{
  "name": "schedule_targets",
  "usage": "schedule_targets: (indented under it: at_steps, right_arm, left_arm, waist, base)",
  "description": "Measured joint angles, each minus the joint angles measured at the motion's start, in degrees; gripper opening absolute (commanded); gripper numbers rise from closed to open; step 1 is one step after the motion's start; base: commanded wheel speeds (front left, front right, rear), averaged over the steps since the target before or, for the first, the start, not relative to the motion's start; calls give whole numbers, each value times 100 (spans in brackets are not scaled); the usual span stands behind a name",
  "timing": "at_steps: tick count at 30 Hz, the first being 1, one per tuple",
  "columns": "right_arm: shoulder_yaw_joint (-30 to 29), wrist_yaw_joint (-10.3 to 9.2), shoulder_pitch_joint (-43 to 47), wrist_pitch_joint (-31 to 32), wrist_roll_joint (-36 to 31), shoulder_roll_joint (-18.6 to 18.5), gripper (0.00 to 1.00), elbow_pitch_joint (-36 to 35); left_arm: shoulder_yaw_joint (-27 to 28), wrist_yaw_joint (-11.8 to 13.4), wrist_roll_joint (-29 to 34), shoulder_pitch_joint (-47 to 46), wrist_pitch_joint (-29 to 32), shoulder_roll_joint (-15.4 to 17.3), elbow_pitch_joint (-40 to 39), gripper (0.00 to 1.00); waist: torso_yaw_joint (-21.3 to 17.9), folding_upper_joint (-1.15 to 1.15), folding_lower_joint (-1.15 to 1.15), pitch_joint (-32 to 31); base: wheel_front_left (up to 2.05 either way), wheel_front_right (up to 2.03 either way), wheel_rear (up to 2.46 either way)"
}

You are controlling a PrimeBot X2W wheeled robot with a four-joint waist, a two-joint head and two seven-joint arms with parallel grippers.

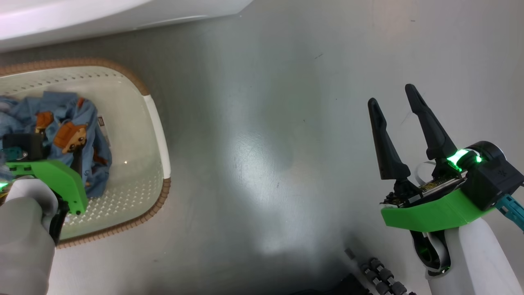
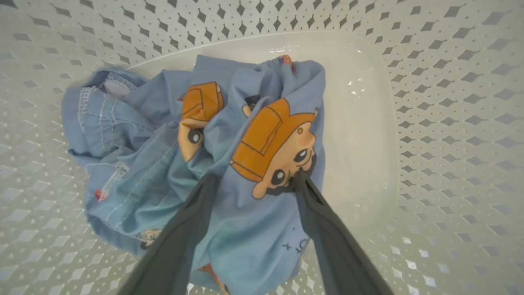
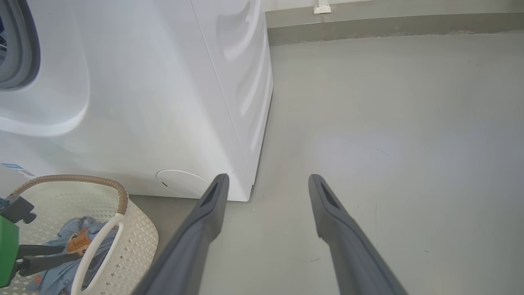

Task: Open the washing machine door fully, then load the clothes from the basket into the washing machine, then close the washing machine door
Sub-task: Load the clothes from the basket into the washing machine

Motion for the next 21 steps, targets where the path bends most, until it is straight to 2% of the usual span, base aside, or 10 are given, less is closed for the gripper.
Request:
schedule_targets:
  at_steps: [7,9,11,12,21]
  right_arm:
    - [25,0,2,0,0,0,100,-47]
    - [25,0,2,0,0,-1,100,-56]
    - [26,0,2,0,0,-1,100,-70]
    - [30,0,2,0,0,-1,100,-77]
    - [51,0,2,0,0,-1,100,-85]
  left_arm:
    - [-71,0,-20,-99,44,51,22,100]
    - [-103,0,-45,-107,78,49,22,48]
    - [-114,0,-68,-107,87,52,27,20]
    - [-123,0,-92,-107,94,52,27,0]
    - [-212,0,-256,-107,91,52,27,0]
  waist:
    - [-42,0,0,51]
    - [-47,0,0,53]
    - [-55,0,0,57]
    - [-58,0,0,55]
    - [-61,0,0,16]
  base:
    - [0,0,0]
    - [0,0,0]
    - [0,0,0]
    - [0,0,0]
    - [0,0,0]
